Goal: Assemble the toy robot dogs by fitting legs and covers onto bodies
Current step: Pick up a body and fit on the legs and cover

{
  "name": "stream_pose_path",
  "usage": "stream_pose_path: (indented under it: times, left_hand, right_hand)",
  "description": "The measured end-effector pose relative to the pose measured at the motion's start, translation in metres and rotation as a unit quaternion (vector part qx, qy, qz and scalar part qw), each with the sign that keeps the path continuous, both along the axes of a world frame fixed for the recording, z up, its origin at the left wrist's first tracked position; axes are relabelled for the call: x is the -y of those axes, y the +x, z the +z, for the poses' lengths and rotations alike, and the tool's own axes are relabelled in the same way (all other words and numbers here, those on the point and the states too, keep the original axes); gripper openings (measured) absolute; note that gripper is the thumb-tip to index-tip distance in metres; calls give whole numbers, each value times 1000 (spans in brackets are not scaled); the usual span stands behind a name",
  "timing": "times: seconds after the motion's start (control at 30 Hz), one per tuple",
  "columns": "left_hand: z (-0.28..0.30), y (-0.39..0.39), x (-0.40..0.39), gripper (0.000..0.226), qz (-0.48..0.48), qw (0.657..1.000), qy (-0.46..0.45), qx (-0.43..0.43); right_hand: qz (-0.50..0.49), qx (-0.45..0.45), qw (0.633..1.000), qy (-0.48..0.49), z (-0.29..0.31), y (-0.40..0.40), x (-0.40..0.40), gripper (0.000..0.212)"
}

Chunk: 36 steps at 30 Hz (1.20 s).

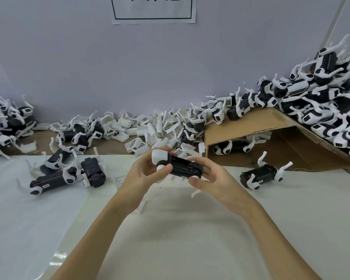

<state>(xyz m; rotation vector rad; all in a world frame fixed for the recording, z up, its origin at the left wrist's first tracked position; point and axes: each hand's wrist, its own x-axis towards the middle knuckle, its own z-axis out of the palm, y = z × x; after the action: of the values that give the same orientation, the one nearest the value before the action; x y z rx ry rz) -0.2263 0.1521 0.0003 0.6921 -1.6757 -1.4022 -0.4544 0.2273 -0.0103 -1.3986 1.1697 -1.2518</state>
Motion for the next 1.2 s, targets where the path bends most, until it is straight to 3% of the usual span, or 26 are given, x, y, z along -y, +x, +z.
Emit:
stream_pose_path:
  times: [0.1,0.27,0.37,0.43,0.57,0.73,0.9,0.97,1.1,1.2]
  left_hand:
    - [2,0,-3,55,-6,999,-39,8]
    - [1,0,-3,60,-8,987,-136,86]
    - [1,-1,-5,60,25,978,-183,94]
    - [0,-9,-11,55,66,970,-216,92]
    - [-3,-25,-23,51,80,947,-298,95]
    - [2,-26,-23,29,60,963,-256,50]
    - [3,-16,-17,50,116,982,-147,26]
    - [5,-17,-19,60,154,980,-121,-26]
    - [0,-16,-17,54,290,923,-251,16]
    - [-2,-15,-15,62,241,948,-201,-43]
  right_hand:
    - [2,-50,999,-1,1,-2,-1,56]
    - [-54,-225,972,-31,-11,0,4,63]
    - [-65,-253,965,-35,-16,7,7,67]
    - [-79,-269,956,-87,-17,14,8,70]
    - [-77,-275,942,-174,-22,20,8,52]
    - [-103,-256,938,-211,-19,17,9,55]
    - [-154,-322,899,-252,-17,22,5,60]
    - [-162,-352,879,-278,-14,27,3,60]
    - [-165,-390,854,-302,-12,40,-1,64]
    - [-191,-397,842,-312,-12,46,-1,61]
